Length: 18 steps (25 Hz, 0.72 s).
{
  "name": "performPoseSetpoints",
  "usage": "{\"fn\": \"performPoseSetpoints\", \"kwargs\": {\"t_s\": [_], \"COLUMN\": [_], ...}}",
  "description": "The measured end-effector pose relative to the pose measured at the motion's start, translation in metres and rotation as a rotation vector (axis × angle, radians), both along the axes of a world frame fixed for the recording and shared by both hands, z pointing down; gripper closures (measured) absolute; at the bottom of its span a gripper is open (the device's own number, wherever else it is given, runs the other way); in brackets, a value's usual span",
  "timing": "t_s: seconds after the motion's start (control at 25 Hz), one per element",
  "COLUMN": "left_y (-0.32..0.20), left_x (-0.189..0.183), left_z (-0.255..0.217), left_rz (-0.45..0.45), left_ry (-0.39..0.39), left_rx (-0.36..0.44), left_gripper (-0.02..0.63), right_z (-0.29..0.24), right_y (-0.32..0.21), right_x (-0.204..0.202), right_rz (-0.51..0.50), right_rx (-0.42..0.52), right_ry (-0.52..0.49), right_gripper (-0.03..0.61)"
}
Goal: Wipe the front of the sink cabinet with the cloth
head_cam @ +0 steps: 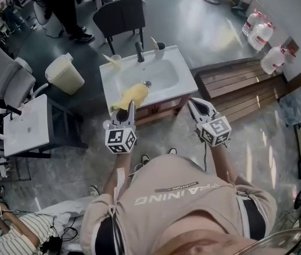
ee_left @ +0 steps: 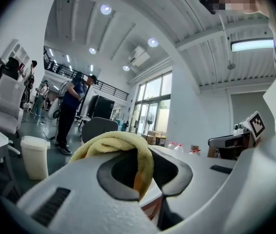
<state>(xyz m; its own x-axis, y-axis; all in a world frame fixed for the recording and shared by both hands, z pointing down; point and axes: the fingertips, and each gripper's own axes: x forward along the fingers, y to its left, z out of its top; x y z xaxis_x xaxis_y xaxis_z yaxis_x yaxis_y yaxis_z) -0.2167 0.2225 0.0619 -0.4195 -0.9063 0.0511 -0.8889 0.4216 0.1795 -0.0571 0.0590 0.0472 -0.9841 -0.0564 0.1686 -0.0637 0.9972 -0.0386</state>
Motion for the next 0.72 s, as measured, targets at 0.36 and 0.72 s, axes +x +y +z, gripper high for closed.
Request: {"fn": "performPoseSetpoints", "kwargs": {"t_s": [0.36, 0.72], "left_y": [-0.009, -0.012], "left_x": [0.006, 0.008], "left_z": [0.001, -0.006], "left_rz": [0.017, 0.032], "left_ry": [-0.006, -0.077], "left_rx": [-0.008, -0.035], "left_gripper": [0.568, 0.568], "right_z": [0.007, 0.006], "right_y": [0.008, 0.002], "right_x": [-0.002, -0.008], "right_rz": [-0.032, -0.033], "right_rx": [-0.006, -0.012], "right_ry": [0.005, -0.009], "right_gripper": [0.568, 0.568]}}
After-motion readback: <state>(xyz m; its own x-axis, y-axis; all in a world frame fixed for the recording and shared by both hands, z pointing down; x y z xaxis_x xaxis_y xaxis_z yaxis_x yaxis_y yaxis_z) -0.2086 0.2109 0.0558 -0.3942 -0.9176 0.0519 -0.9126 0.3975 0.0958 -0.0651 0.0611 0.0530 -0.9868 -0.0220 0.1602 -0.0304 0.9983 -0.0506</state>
